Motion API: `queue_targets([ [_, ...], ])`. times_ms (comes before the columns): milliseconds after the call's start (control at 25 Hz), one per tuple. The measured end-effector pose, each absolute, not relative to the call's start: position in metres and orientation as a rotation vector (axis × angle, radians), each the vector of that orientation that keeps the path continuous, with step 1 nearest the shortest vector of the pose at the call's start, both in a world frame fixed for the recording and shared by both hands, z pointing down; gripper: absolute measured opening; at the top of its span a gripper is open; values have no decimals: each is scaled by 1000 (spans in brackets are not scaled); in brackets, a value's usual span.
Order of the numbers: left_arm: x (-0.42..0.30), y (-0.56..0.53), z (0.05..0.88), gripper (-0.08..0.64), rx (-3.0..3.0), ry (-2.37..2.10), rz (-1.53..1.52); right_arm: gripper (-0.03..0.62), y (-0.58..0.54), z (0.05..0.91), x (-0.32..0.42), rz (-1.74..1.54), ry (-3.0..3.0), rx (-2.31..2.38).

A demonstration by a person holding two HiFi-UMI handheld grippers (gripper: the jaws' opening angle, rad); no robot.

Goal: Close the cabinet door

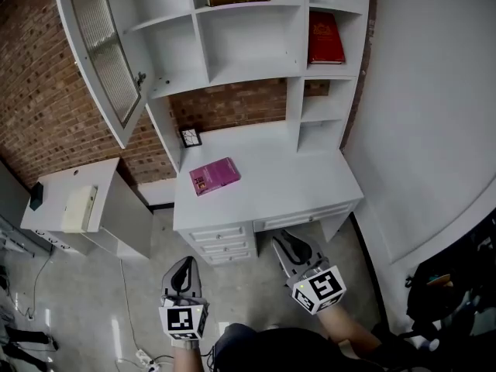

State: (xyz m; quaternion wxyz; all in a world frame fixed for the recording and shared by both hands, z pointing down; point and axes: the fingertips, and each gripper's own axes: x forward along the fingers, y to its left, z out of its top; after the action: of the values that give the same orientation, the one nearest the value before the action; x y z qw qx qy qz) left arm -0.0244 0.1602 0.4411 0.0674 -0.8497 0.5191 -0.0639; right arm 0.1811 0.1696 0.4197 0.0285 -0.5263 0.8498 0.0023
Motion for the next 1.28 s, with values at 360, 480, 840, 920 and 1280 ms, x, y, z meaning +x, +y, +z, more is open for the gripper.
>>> queue_targets([
  [360, -61, 109, 446, 9, -2463, 1674, -178, 97, 115, 421, 160, 14, 2668, -1586],
  [480, -78, 82, 449, 9, -2462, 1690, -172, 98, 86, 419, 147, 15, 2664, -1595],
  [840, -151, -21, 440, 11, -2451, 1739, -123, 98, -16, 402, 70, 22, 2686, -1560],
  [920, -166, -41, 436, 9, -2445, 1740, -106, 98, -38, 396, 46, 27, 2697, -1531],
  [1280, -212, -119, 420, 11, -2441, 1616, -105, 98, -121, 365, -61, 90, 2725, -1390],
])
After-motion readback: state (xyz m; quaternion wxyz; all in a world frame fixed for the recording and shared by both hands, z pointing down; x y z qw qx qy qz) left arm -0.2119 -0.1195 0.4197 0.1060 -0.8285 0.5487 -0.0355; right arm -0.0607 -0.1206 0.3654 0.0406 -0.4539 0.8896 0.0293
